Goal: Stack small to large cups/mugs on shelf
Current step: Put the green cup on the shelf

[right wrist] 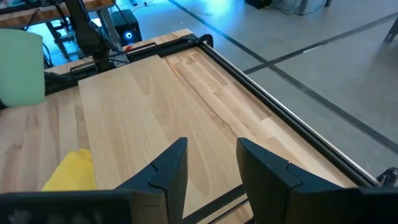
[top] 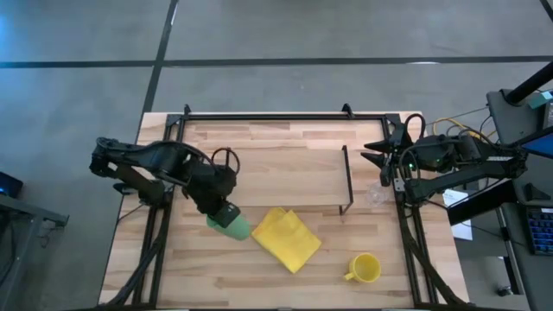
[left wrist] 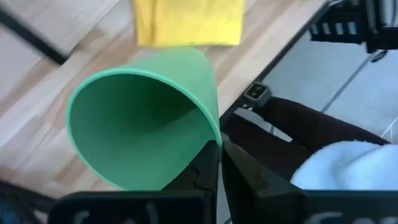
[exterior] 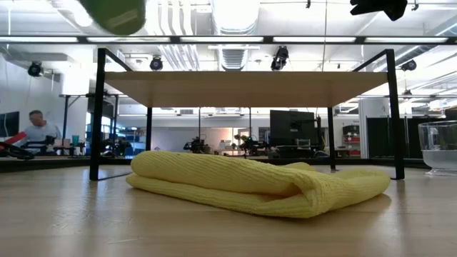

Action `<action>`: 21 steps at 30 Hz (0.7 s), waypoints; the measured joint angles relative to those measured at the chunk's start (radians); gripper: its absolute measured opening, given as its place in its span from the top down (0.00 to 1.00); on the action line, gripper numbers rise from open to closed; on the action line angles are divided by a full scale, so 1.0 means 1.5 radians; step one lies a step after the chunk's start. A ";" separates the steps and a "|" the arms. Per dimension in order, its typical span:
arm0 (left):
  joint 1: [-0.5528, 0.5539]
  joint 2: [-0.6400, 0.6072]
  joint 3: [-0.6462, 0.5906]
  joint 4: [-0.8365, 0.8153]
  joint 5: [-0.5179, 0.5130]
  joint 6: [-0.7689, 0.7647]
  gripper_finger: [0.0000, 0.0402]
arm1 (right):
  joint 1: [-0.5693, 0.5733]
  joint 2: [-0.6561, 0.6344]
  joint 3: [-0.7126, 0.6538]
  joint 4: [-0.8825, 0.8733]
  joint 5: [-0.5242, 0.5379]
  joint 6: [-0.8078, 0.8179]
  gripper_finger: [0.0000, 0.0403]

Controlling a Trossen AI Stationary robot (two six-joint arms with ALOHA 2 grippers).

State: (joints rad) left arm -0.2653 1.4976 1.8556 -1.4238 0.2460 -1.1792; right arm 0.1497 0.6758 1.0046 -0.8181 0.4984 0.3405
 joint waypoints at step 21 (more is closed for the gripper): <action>0.128 0.099 0.134 -0.100 -0.194 0.275 1.00 | 0.000 0.001 -0.001 0.000 0.000 0.013 0.68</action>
State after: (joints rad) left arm -0.0731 1.6462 2.0567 -1.5735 -0.0449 -0.7665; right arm 0.1497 0.6777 1.0039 -0.8177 0.4984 0.3595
